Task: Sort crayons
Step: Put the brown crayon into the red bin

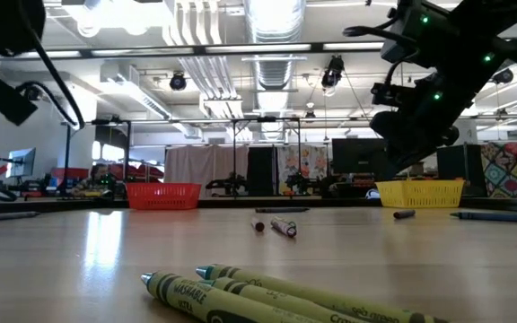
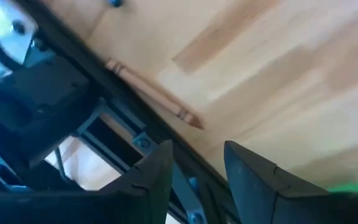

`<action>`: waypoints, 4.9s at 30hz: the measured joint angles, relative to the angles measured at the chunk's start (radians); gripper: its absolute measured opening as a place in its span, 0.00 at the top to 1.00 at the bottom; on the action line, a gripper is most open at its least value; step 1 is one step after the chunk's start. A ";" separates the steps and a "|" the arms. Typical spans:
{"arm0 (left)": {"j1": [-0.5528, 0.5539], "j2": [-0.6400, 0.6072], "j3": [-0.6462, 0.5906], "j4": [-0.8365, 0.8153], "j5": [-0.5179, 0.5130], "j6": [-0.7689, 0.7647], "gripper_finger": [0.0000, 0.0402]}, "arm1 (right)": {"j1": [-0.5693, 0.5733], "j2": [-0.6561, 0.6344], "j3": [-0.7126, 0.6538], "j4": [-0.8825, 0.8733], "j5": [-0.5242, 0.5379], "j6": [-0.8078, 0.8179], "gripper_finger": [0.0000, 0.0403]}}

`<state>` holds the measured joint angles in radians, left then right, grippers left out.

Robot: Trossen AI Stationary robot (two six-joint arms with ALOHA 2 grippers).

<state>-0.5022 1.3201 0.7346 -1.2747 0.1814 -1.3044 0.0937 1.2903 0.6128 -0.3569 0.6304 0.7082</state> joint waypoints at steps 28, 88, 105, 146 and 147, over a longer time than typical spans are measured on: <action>0.025 0.340 -0.024 0.045 0.050 0.039 0.68 | 0.000 0.000 -0.021 -0.003 -0.002 0.043 0.82; 0.077 0.342 0.104 0.317 -0.142 0.288 0.81 | 0.000 0.000 -0.032 -0.006 -0.036 0.023 0.82; 0.098 0.229 0.193 0.415 -0.290 0.213 0.81 | 0.000 0.000 -0.032 -0.006 -0.036 0.024 0.82; 0.048 0.519 0.318 0.773 -0.181 0.188 0.49 | 0.000 0.000 -0.041 -0.049 -0.092 0.052 0.82; 0.046 0.525 0.324 0.766 -0.183 0.189 0.49 | 0.000 0.000 -0.041 -0.049 -0.092 0.052 0.82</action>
<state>-0.4564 1.8454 1.0582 -0.5084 -0.0020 -1.1153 0.0940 1.2900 0.5720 -0.4059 0.5383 0.7597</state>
